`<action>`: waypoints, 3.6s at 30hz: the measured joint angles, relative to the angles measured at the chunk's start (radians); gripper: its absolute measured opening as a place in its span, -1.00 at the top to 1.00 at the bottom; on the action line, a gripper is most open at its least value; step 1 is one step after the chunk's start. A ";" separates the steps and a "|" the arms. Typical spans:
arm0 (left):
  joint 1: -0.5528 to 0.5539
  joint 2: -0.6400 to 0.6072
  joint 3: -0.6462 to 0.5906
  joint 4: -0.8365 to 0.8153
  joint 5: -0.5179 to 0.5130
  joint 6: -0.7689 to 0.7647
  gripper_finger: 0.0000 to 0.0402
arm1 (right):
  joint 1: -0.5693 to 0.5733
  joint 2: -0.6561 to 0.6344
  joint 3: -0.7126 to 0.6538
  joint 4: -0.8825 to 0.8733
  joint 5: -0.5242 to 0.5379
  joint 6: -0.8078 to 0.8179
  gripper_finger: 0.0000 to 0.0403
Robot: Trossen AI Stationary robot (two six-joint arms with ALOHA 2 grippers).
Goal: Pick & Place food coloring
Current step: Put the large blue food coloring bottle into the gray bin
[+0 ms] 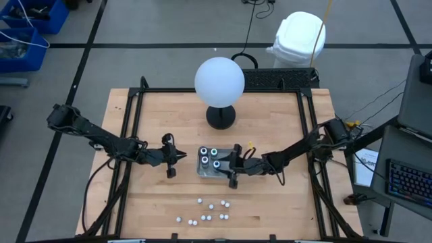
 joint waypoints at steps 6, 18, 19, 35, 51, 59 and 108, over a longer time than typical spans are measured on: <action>0.001 0.000 0.000 0.010 0.000 0.010 0.82 | -0.007 0.001 0.000 -0.007 -0.001 -0.009 0.00; 0.001 0.000 0.000 0.030 0.000 0.025 0.82 | -0.011 0.017 0.000 0.046 -0.001 -0.027 0.00; 0.001 0.000 0.000 0.029 0.000 0.025 0.82 | -0.011 0.016 0.000 0.055 -0.001 -0.026 0.00; 0.001 0.000 0.000 0.029 -0.001 0.052 0.82 | -0.007 0.010 0.000 0.073 0.003 -0.032 0.00; 0.001 0.000 0.000 0.027 0.030 0.046 0.82 | 0.027 -0.181 0.001 -0.201 0.052 -0.062 0.00; 0.001 0.070 0.001 0.072 0.061 0.087 0.82 | 0.038 -0.191 0.199 -0.410 0.023 -0.128 0.00; 0.014 0.079 0.000 0.081 0.057 0.082 0.82 | 0.038 0.010 0.152 -0.310 0.158 0.197 -0.09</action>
